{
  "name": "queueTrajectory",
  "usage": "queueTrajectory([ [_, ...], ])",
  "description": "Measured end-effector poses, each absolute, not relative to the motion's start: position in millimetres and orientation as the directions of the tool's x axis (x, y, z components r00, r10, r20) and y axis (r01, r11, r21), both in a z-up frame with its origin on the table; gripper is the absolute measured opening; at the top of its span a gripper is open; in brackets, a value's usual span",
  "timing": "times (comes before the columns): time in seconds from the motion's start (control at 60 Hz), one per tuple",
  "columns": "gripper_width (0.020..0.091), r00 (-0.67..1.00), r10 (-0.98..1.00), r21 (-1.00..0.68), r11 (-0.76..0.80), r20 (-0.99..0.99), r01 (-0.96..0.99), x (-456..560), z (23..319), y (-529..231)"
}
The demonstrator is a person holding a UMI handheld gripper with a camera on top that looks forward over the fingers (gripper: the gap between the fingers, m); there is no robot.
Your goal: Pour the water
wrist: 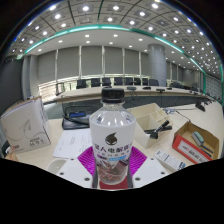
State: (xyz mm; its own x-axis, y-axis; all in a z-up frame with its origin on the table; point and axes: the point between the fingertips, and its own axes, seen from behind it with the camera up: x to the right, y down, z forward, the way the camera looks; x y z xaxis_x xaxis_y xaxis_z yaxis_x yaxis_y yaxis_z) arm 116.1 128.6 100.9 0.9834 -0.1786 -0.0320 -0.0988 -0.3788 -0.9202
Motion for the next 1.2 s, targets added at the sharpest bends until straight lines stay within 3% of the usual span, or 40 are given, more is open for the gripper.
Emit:
queueTrajectory([
  [0.133, 0.0397, 0.983, -0.179, -0.906, -0.42, 0.033, -0.046, 125, 63, 126],
  [0.317, 0.0417, 0.982, -0.191, -0.906, -0.416, 0.004, -0.077, 125, 40, 122],
  [0.517, 0.0574, 0.981, -0.194, -0.897, -0.433, -0.002, -0.087, 123, 36, 113],
  [0.55, 0.0633, 0.98, -0.199, -0.884, -0.455, -0.011, -0.102, 123, 32, 110],
  [0.617, 0.0848, 0.977, -0.211, -0.866, -0.484, -0.023, -0.125, 124, 28, 102],
  [0.633, 0.0876, 0.976, -0.216, -0.865, -0.485, -0.024, -0.129, 125, 30, 100],
  [0.65, 0.0853, 0.975, -0.221, -0.865, -0.485, -0.025, -0.132, 127, 30, 99],
  [0.867, 0.0862, 0.971, -0.239, -0.837, -0.524, -0.031, -0.155, 114, 72, 48],
  [1.2, 0.0862, 0.978, -0.211, -0.755, -0.639, -0.008, -0.144, 32, 170, -104],
])
